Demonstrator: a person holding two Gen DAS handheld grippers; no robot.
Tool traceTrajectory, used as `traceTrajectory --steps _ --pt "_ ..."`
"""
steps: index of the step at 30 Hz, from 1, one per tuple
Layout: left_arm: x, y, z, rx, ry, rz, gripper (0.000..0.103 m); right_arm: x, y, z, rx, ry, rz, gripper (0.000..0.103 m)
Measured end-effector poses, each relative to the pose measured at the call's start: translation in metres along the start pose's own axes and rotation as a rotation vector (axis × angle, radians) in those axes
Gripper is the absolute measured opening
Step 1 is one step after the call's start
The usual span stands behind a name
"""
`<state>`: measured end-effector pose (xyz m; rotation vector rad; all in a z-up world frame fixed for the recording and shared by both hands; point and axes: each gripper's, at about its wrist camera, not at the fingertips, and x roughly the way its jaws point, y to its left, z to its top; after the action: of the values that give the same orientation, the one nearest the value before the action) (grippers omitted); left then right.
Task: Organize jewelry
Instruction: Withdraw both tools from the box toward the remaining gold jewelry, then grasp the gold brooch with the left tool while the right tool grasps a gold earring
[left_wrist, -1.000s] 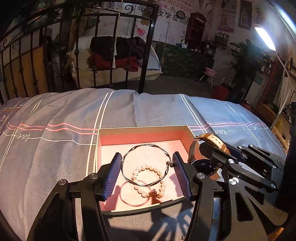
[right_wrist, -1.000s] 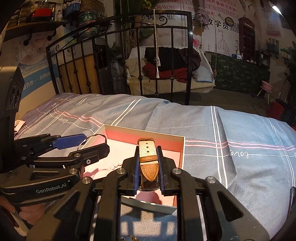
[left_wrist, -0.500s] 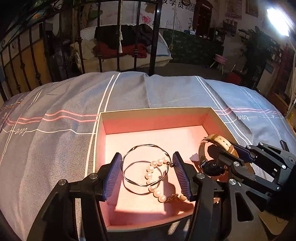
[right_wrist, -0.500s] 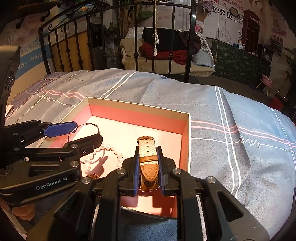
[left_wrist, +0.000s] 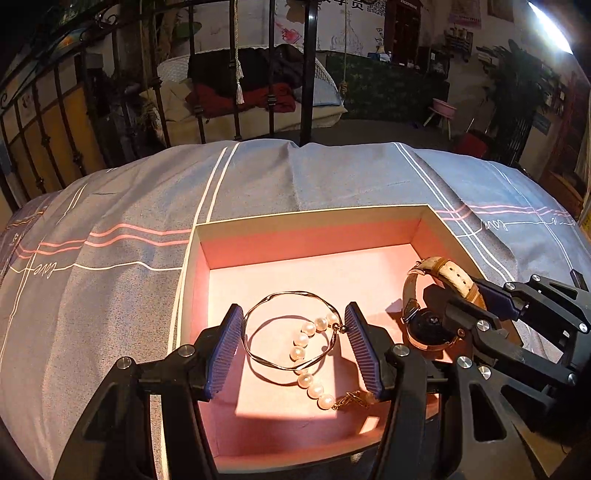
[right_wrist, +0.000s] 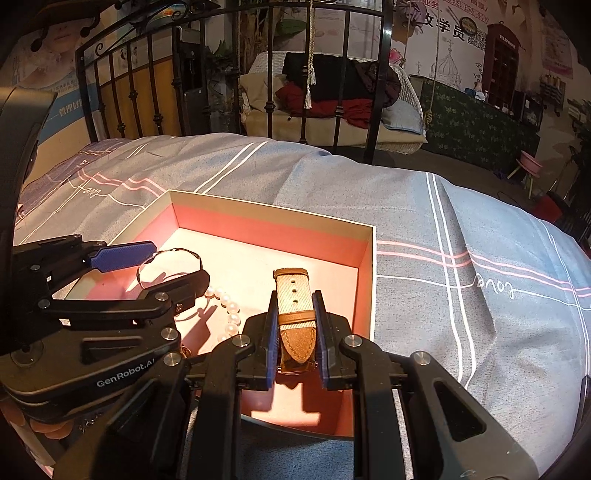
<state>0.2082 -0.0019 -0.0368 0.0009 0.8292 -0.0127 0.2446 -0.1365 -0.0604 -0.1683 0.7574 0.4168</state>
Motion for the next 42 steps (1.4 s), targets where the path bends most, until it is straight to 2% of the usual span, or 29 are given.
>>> traceTrajectory --steps 5,7,10,12,18,24,29,32,37,42 --pt "-0.004 0.000 0.001 0.009 -0.020 0.036 0.064 -0.004 0.003 0.000 -0.010 -0.008 -0.015 0.019" --pt "-0.008 0.001 0.002 0.007 -0.024 0.031 0.064 -0.007 0.002 0.000 -0.008 -0.012 -0.015 0.022" --pt "-0.018 0.005 0.002 -0.006 -0.045 0.047 0.069 -0.022 0.001 0.001 0.000 -0.052 -0.040 0.036" --pt "-0.030 0.008 0.002 -0.019 -0.061 0.032 0.071 -0.040 -0.001 0.001 0.016 -0.096 -0.054 0.053" --pt "-0.085 0.015 -0.019 -0.058 -0.136 -0.061 0.078 -0.106 -0.011 -0.022 0.083 -0.197 -0.045 0.062" --pt "-0.105 0.014 -0.084 -0.065 -0.078 -0.150 0.079 -0.130 -0.017 -0.088 0.197 -0.144 0.022 0.063" --pt "-0.102 0.006 -0.126 -0.005 -0.025 -0.124 0.078 -0.120 -0.006 -0.129 0.210 -0.063 0.051 0.063" --pt "-0.099 0.006 -0.130 0.005 -0.022 -0.109 0.075 -0.113 0.000 -0.138 0.210 -0.037 0.058 0.063" --pt "-0.096 0.016 -0.125 -0.048 -0.022 -0.124 0.070 -0.112 0.005 -0.142 0.195 -0.037 0.061 0.063" --pt "-0.095 0.018 -0.128 -0.072 -0.009 -0.136 0.054 -0.111 0.005 -0.143 0.191 -0.035 0.060 0.063"
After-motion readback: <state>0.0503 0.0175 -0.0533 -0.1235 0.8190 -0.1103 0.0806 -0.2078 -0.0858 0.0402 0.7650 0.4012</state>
